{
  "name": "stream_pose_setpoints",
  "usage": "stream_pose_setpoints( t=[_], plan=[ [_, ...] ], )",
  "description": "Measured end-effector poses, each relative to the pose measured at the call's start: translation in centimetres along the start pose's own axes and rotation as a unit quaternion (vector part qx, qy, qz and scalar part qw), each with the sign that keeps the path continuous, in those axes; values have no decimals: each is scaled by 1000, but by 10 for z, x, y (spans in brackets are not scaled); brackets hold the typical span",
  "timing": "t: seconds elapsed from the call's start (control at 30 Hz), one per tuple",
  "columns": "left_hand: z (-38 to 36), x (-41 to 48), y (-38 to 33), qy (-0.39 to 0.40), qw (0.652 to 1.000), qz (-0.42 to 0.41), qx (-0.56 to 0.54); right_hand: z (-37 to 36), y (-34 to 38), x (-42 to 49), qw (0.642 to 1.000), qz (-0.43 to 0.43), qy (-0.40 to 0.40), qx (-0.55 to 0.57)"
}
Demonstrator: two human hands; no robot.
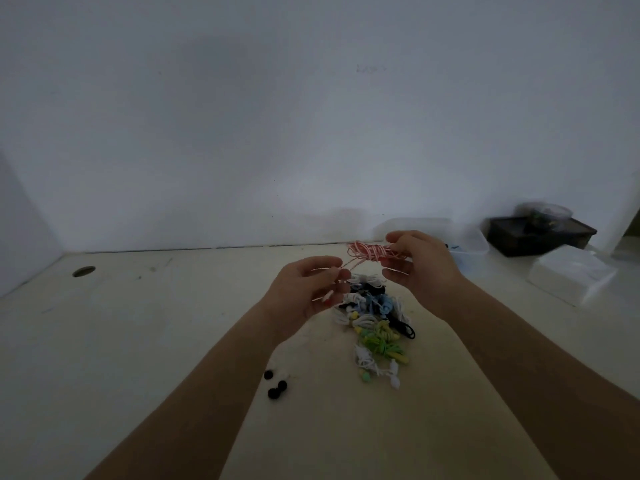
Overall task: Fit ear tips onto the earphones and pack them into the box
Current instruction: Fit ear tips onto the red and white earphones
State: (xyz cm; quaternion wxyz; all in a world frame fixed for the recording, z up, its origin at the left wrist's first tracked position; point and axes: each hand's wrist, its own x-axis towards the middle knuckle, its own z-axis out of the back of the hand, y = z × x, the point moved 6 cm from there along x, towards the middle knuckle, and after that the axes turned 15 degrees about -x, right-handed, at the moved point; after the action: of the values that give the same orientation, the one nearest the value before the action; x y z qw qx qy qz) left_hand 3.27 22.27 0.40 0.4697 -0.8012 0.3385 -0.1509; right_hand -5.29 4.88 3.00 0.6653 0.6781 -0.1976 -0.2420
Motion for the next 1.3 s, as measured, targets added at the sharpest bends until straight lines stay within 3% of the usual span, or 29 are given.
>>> stream_pose_setpoints(
  t=[0.13,0.27,0.47,0.53,0.63,0.8,0.87,0.93,1.03,1.17,1.3],
  plan=[
    [7,-21,0,0,997,56,-58,-4,-8,-14,1000,-22,-6,-3],
    [14,-43,8,9,991,125,-45,-12,-15,-30,999,-43,-1,-32],
    [30,-69,13,-2,995,98,-9,-27,-29,-57,981,-68,38,-177],
    [36,-72,13,-19,997,68,30,-29,-32,-62,953,-17,62,-295],
    [43,-78,18,-33,994,43,94,-36,-35,-72,883,73,99,-453],
    [41,-86,26,-33,991,23,127,-48,-40,-88,781,144,129,-593],
    [39,-87,29,-25,991,17,130,-52,-35,-92,786,188,99,-580],
    [35,-87,31,-23,992,11,122,-59,-34,-97,818,218,120,-518],
    [33,-87,31,-30,993,-2,114,-68,-40,-100,832,224,170,-478],
    [33,-87,32,-36,994,-4,107,-66,-39,-97,860,214,173,-429],
    [28,-88,35,-30,994,-7,101,-62,-37,-92,866,215,160,-422]
  ],
)
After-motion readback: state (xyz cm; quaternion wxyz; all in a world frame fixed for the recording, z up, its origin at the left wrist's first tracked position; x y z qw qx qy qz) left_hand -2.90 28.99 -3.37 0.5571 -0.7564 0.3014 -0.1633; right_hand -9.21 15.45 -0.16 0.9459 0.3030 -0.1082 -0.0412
